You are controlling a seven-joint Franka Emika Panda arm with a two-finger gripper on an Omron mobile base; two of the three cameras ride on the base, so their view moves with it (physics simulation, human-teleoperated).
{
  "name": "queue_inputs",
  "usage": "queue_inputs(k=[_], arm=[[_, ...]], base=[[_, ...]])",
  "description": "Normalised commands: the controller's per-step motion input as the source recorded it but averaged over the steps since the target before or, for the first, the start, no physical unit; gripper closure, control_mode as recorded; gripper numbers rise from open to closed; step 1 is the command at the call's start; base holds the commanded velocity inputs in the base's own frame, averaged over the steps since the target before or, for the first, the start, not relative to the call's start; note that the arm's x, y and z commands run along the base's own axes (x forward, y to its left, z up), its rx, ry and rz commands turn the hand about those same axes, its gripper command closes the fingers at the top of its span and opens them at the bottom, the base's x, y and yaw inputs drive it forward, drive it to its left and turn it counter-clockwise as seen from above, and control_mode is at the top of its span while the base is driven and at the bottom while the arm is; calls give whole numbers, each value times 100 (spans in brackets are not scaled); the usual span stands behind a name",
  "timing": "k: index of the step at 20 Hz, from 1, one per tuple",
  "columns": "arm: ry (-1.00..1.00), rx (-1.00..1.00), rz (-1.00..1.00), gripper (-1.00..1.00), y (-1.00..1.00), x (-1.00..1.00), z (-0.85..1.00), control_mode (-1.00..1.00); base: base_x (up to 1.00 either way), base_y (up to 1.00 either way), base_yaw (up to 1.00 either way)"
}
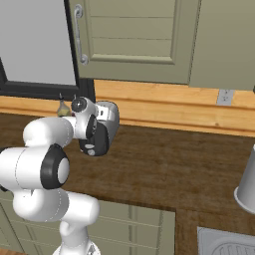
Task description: Start the toaster. Once the lever pops up, take the bread to the plate on the dining counter.
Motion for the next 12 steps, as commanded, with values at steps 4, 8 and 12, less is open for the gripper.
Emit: queue_inputs(k=[4,8,12], arm=[[0,0,0,-100,0,0,0,-100],[0,0,0,-100,0,0,0,-100],[0,0,0,-100,0,0,0,-100]], base=[[0,0,0],[0,0,0],[0,0,0]])
